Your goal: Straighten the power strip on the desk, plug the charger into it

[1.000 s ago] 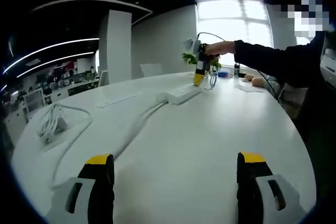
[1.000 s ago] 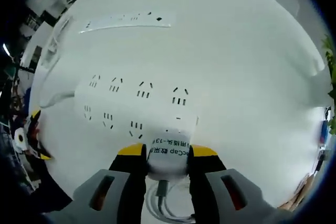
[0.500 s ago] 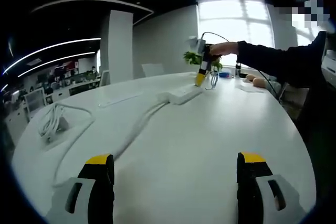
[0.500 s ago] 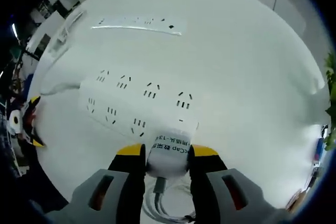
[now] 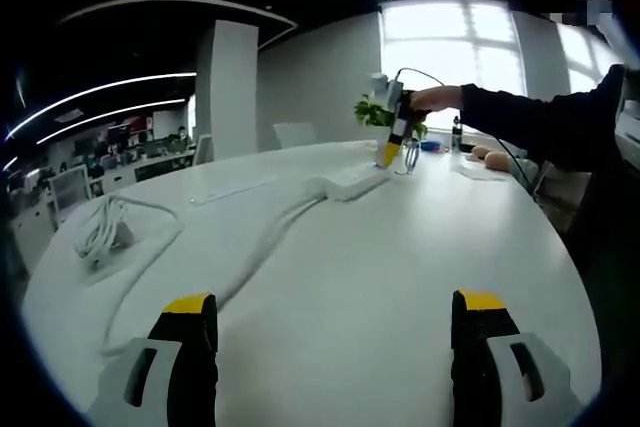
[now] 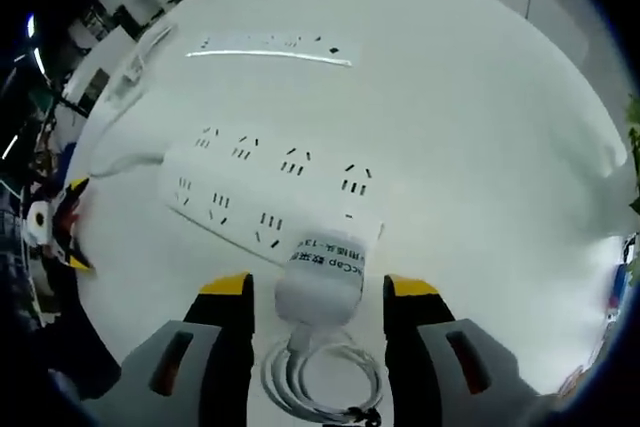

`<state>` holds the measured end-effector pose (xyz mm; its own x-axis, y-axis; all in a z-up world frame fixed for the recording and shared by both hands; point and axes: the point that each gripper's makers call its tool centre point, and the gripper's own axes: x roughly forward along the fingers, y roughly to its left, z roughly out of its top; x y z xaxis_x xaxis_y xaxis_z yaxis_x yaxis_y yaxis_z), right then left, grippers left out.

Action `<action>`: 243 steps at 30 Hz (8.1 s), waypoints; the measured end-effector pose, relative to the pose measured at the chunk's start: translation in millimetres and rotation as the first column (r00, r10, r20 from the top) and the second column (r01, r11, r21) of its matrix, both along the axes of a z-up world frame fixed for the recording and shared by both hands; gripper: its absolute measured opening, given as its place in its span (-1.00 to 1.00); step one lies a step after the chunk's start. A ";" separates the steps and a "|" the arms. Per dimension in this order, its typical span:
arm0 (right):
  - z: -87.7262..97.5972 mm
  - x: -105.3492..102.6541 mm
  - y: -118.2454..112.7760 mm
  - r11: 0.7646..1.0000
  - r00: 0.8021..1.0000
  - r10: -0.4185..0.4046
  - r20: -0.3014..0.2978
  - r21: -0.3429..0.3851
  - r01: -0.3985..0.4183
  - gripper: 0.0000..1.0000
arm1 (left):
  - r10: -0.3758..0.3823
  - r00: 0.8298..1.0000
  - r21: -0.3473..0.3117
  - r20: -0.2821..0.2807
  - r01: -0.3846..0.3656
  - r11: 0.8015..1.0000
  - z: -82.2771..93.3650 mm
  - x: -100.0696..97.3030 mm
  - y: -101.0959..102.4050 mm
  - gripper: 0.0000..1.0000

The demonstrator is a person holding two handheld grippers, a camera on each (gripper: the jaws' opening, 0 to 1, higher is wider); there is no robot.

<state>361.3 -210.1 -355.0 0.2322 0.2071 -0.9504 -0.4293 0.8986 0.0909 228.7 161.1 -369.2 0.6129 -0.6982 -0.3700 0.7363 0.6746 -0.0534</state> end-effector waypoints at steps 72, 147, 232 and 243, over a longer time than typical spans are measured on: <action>8.0 7.1 1.5 0.608 0.629 0.770 0.107 -0.422 -0.673 0.19 | 0.012 1.000 0.029 -0.021 -0.012 1.000 -5.3 1.1 1.8 0.99; 11.2 14.3 24.1 0.322 0.300 0.944 0.136 -0.574 -0.753 -0.45 | 0.046 0.997 0.043 -0.058 -0.043 0.998 -14.8 5.8 5.5 0.99; 9.5 19.6 29.7 0.321 0.331 0.943 0.026 -0.320 -0.891 -0.51 | 0.025 0.998 0.047 -0.054 -0.023 0.999 -14.2 12.9 -0.8 0.99; 8.4 21.9 30.2 0.309 0.326 0.945 0.001 -0.324 -0.894 -0.51 | 0.022 0.999 0.042 -0.043 -0.020 0.999 -10.5 13.7 -2.8 0.99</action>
<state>383.2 -179.8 -346.5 0.1820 0.1835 -0.9660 -0.9714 -0.1189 -0.2056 242.5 158.3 -379.6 0.6101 -0.6688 -0.4249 0.7194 0.6923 -0.0568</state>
